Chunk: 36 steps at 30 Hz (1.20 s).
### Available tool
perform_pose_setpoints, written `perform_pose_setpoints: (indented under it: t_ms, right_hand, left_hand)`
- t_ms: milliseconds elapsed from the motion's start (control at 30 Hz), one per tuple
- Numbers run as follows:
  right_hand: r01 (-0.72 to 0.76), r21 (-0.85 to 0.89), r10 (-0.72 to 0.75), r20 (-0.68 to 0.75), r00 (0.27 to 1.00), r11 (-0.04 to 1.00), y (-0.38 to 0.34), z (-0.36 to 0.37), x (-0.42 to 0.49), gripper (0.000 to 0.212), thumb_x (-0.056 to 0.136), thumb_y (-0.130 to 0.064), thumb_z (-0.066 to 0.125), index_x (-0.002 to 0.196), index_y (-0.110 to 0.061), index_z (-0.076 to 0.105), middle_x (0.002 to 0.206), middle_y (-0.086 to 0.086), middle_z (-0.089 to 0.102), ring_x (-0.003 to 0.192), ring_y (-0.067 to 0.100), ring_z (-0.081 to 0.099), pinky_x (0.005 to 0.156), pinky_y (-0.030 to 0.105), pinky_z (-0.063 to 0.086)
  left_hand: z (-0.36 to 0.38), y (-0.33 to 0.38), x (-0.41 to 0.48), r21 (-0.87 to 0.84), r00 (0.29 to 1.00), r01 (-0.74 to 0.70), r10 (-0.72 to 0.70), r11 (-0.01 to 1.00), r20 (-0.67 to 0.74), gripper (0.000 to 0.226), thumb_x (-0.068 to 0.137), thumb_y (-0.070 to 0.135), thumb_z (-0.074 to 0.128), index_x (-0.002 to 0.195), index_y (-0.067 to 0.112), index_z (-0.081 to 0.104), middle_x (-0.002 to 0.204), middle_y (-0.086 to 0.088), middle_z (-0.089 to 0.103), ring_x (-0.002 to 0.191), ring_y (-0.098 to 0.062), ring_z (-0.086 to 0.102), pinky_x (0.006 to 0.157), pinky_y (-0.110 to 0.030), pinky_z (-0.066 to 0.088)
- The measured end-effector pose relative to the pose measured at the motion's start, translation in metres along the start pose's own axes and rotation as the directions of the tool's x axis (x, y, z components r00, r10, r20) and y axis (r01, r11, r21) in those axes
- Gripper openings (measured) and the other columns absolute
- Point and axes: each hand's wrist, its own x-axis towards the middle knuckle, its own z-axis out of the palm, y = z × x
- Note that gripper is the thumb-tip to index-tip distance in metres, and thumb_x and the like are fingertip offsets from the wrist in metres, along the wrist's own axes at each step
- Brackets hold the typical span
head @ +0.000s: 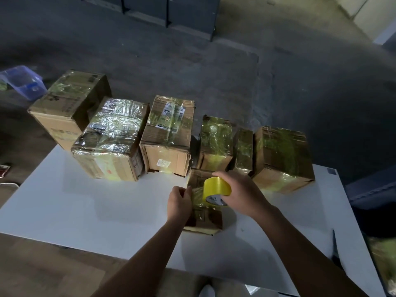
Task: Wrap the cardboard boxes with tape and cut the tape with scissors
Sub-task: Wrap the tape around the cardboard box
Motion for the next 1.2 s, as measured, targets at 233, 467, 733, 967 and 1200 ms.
perform_pose_setpoints:
  t_ms: [233, 467, 733, 967, 1200]
  right_hand:
    - [-0.100, 0.292, 0.099, 0.020, 0.995, 0.951, 0.013, 0.014, -0.015, 0.052, 0.076, -0.016, 0.077, 0.121, -0.026, 0.052, 0.114, -0.009, 0.055, 0.097, 0.010, 0.053, 0.071, 0.021, 0.039]
    - [-0.045, 0.158, 0.044, 0.012, 0.999, 0.986, 0.026, 0.000, -0.019, 0.053, 0.075, -0.018, 0.074, 0.125, -0.024, 0.057, 0.116, -0.001, 0.064, 0.094, 0.009, 0.055, 0.072, 0.023, 0.039]
    - [-0.074, -0.032, 0.076, 0.075, 0.994, 0.997, 0.044, 0.004, -0.031, 0.049, 0.075, -0.030, 0.078, 0.120, -0.022, 0.061, 0.107, 0.001, 0.065, 0.095, 0.023, 0.061, 0.077, 0.031, 0.046]
    - [-0.100, -0.048, 0.104, 0.098, 0.990, 0.994, 0.046, 0.008, -0.035, 0.057, 0.079, -0.017, 0.072, 0.133, -0.022, 0.053, 0.117, 0.005, 0.063, 0.104, 0.024, 0.058, 0.085, 0.032, 0.047]
    - [-0.082, -0.054, 0.086, 0.070, 0.994, 0.995, 0.047, 0.011, -0.036, 0.055, 0.078, -0.020, 0.073, 0.130, -0.022, 0.054, 0.115, 0.005, 0.064, 0.101, 0.024, 0.060, 0.082, 0.032, 0.047]
  left_hand:
    - [0.004, -0.004, -0.004, 0.194, 0.997, -0.080, 0.079, 0.978, 0.014, 0.039, 0.088, 0.049, 0.060, 0.098, 0.012, 0.049, 0.093, -0.003, 0.057, 0.082, -0.020, 0.055, 0.066, -0.032, 0.044]
    - [0.001, -0.002, 0.000, 0.220, 1.000, -0.018, 0.020, 0.975, -0.006, 0.035, 0.089, 0.049, 0.059, 0.088, 0.017, 0.046, 0.079, 0.003, 0.054, 0.069, -0.014, 0.051, 0.063, -0.031, 0.042]
    - [0.000, 0.000, -0.009, 0.352, 0.972, -0.158, 0.207, 0.922, -0.107, 0.041, 0.085, 0.043, 0.067, 0.106, 0.014, 0.046, 0.101, 0.000, 0.053, 0.085, -0.019, 0.053, 0.067, -0.033, 0.043]
    - [0.010, 0.003, -0.040, 0.553, 0.536, -0.779, 0.772, 0.295, 0.343, 0.027, 0.087, 0.028, 0.067, 0.111, 0.016, 0.067, 0.114, -0.006, 0.065, 0.106, -0.027, 0.062, 0.087, -0.041, 0.052]
    - [0.008, -0.006, -0.046, 0.649, 0.670, -0.731, 0.403, 0.212, 0.623, 0.087, 0.092, 0.068, 0.015, 0.153, 0.011, -0.009, 0.158, -0.008, -0.018, 0.146, -0.022, -0.018, 0.116, -0.038, -0.016]
